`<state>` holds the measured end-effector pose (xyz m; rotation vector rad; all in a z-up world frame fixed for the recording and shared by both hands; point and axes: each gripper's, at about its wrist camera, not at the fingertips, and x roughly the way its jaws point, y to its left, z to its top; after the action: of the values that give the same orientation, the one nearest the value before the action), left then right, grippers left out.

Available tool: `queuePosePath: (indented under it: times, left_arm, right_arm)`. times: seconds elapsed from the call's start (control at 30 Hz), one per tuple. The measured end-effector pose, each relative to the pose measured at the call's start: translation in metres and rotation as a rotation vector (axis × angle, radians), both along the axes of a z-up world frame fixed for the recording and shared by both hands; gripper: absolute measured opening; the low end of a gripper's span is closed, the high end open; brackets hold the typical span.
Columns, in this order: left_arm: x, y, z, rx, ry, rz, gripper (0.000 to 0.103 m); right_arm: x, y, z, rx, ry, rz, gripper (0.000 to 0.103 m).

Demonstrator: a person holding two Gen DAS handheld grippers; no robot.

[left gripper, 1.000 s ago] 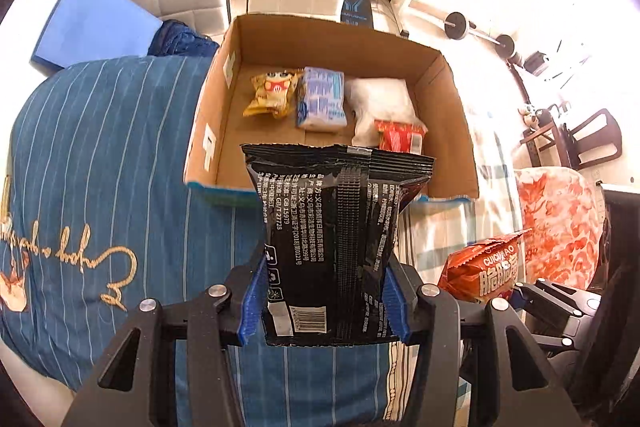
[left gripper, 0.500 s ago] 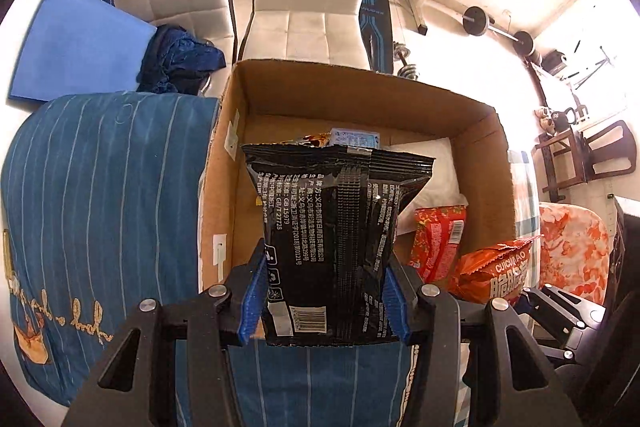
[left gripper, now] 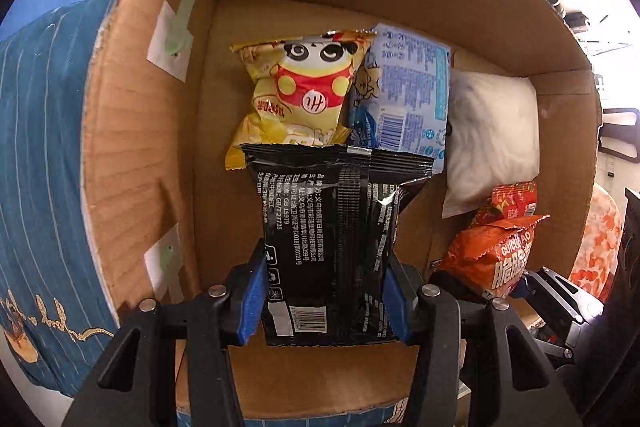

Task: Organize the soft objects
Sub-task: 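Carry black bag with left tool while right tool carries orange bag into box, then open both tools to release the bags in the box and withdraw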

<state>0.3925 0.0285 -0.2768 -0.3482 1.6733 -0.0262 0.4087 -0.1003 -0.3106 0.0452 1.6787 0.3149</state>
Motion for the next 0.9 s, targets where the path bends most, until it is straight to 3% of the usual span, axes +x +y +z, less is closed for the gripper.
queuePosePath:
  times: [0.27, 0.53, 0.63, 0.9]
  left_arm:
    - [0.001, -0.012, -0.032, -0.011, 0.083, -0.06, 0.05]
    - [0.009, -0.006, -0.047, -0.034, 0.132, -0.055, 0.054]
    - [0.008, 0.001, -0.055, -0.035, 0.152, -0.047, 0.056]
    - [-0.007, -0.001, -0.044, -0.034, 0.135, -0.043, 0.056]
  right_arm:
    - [0.003, -0.001, -0.03, 0.01, 0.045, 0.015, 0.048]
    - [0.007, 0.002, -0.049, 0.023, 0.079, 0.018, 0.051]
    - [0.005, 0.001, -0.048, 0.024, 0.078, 0.021, 0.064]
    - [0.002, -0.008, -0.03, -0.028, 0.042, 0.039, 0.066]
